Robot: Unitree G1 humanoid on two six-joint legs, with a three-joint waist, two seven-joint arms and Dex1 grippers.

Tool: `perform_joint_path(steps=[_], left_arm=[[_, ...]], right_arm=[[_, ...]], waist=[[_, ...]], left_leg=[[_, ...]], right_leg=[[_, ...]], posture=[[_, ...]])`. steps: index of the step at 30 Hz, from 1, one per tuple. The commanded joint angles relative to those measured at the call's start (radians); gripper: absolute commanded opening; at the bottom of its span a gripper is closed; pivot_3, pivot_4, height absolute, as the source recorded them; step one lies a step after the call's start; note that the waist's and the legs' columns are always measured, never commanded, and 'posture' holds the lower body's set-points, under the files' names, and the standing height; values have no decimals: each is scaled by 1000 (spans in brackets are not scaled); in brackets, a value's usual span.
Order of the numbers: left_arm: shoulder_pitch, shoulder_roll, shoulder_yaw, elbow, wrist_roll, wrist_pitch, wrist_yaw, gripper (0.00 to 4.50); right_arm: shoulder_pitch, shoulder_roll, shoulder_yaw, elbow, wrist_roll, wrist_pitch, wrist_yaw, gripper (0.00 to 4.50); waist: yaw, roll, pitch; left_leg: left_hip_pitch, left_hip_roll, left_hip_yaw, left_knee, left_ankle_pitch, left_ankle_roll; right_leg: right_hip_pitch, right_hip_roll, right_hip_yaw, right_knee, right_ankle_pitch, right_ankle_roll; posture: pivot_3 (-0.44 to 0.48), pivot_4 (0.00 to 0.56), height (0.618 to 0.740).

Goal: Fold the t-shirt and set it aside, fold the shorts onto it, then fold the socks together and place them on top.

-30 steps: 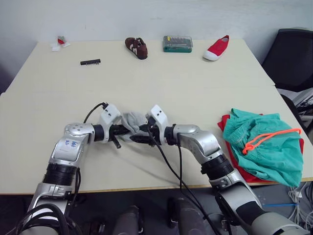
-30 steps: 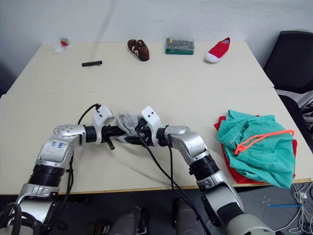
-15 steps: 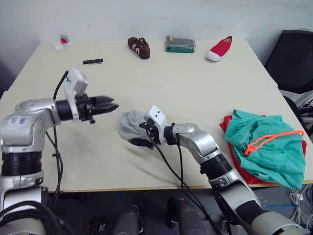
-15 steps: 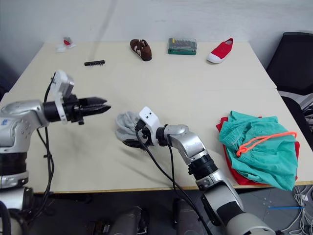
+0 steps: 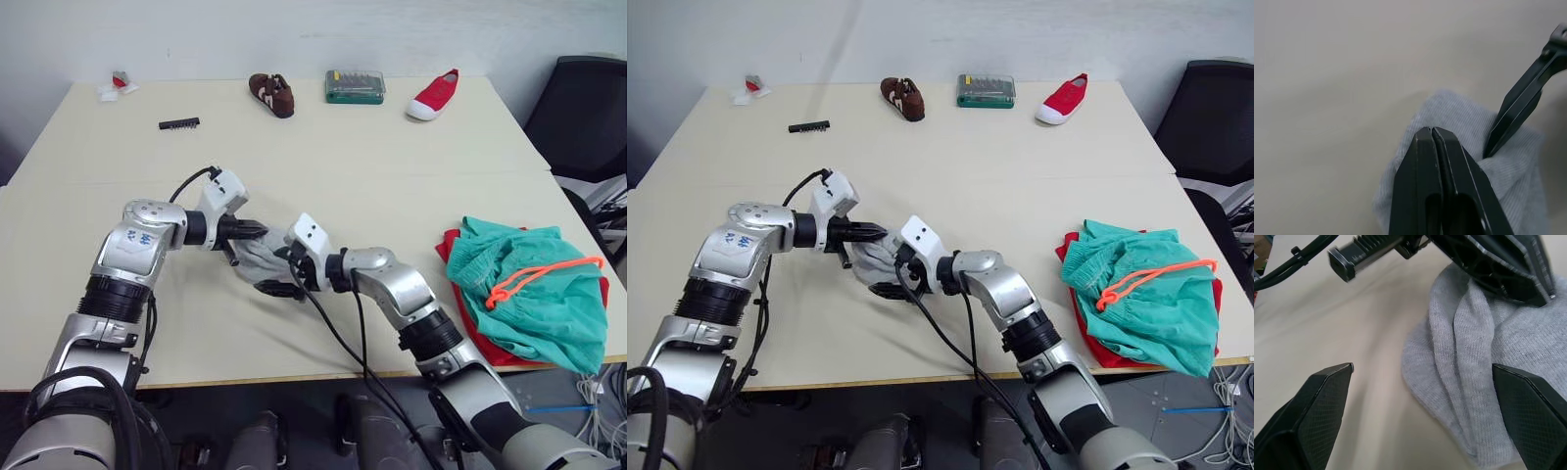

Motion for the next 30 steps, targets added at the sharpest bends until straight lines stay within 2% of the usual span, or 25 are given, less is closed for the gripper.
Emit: perform_joint_path(steps=[1,5,8,12,16,20,25,30], left_arm=[[34,24,5,-27,20,-18,-11,47],[106,37,29,-120,-2,27,-14,47],[150,36,42,-166,-6,44,-2,0],[188,30,62,-208,-11,66,16,0],[211,28,72,-224,-7,68,31,0],[216,15,83,-219,-7,66,52,0],[221,5,89,-198,-3,51,65,0],[233,3,94,-197,-8,37,67,0]], right_arm=[[1,-23,-27,-70,50,-8,63,4500],[-32,-34,-100,-64,92,13,58,4500],[-57,-11,-139,-36,102,15,23,3926],[-89,32,-149,19,90,-4,-14,2630],[-113,78,-95,133,-5,-87,-82,1417],[-108,67,-21,209,-120,-183,-118,34],[-63,-7,37,218,-217,-279,-101,9],[26,-79,-25,6,-108,-127,-18,9]], waist=[[4,0,0],[3,0,0],[3,0,0],[1,0,0],[-4,0,0],[-4,0,0],[-4,0,0],[6,0,0]], left_leg=[[0,0,0,0,0,0],[0,0,0,0,0,0],[0,0,0,0,0,0],[2,0,-1,0,0,-1],[2,0,-1,0,0,-1],[2,0,0,0,0,-1],[2,0,0,0,0,-1],[3,0,-1,0,0,-1]], right_leg=[[0,0,0,0,0,0],[0,-1,0,0,0,0],[0,-1,0,0,0,0],[0,-1,0,0,-1,-2],[0,-1,0,0,-1,-2],[0,-1,0,2,-1,-2],[0,-1,0,2,-1,-2],[1,-1,0,2,-1,-2]], posture=[[0,150,740],[0,150,740],[0,150,740],[0,150,740],[0,150,740],[0,150,740],[0,150,740],[0,150,740]])
